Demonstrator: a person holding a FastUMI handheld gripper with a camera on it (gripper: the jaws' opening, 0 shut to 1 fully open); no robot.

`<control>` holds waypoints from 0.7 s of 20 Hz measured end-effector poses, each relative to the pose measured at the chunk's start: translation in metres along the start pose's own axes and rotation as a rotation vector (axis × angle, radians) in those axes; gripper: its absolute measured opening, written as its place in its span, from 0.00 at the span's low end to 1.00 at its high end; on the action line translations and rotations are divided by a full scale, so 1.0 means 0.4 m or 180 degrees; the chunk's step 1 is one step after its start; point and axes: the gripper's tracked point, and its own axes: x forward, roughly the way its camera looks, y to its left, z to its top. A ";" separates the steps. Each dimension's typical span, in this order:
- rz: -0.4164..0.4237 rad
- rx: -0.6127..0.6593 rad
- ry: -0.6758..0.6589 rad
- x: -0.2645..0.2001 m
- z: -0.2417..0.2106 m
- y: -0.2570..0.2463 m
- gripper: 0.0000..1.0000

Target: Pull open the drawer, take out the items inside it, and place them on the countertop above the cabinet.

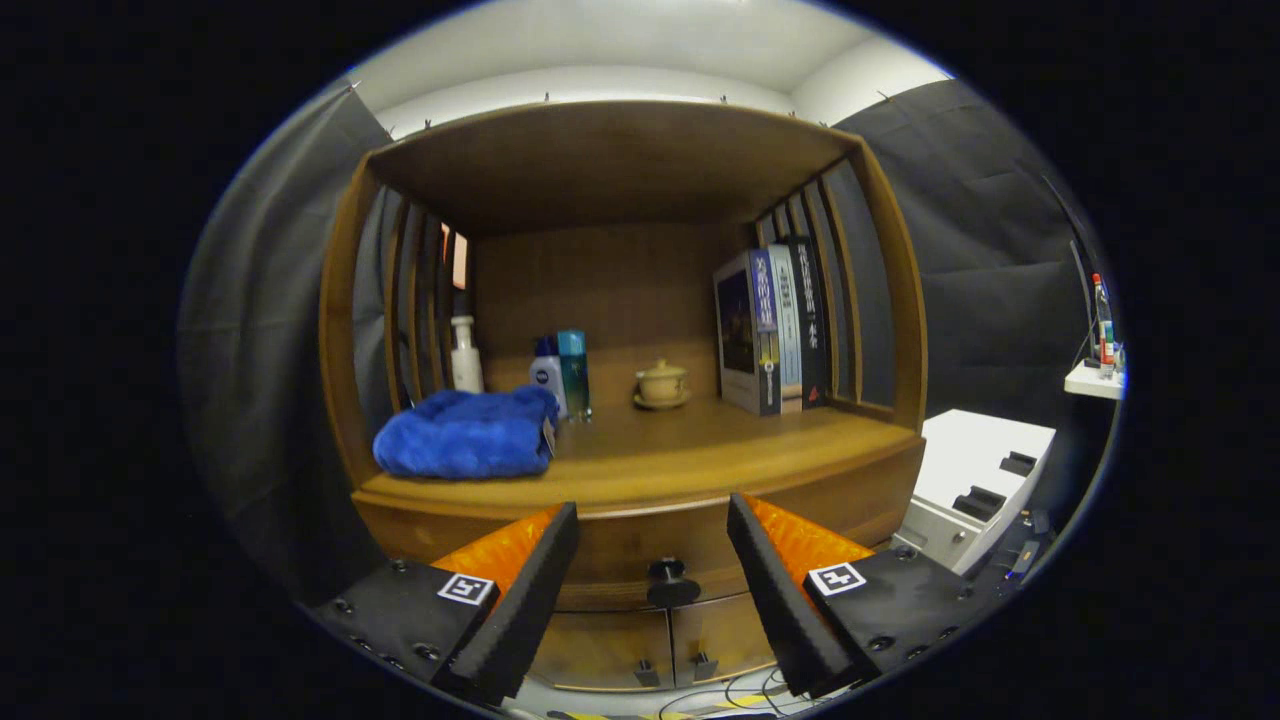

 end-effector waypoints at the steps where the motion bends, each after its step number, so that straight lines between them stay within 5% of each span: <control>1: 0.0011 -0.0037 0.0063 0.021 -0.036 -0.006 0.98; 4: 0.0009 -0.0038 0.0266 0.071 -0.124 -0.031 0.99; 11: 0.0091 0.0124 0.0340 0.109 -0.173 -0.034 0.54; 14: 0.0055 0.0213 0.0395 0.103 -0.172 -0.036 0.43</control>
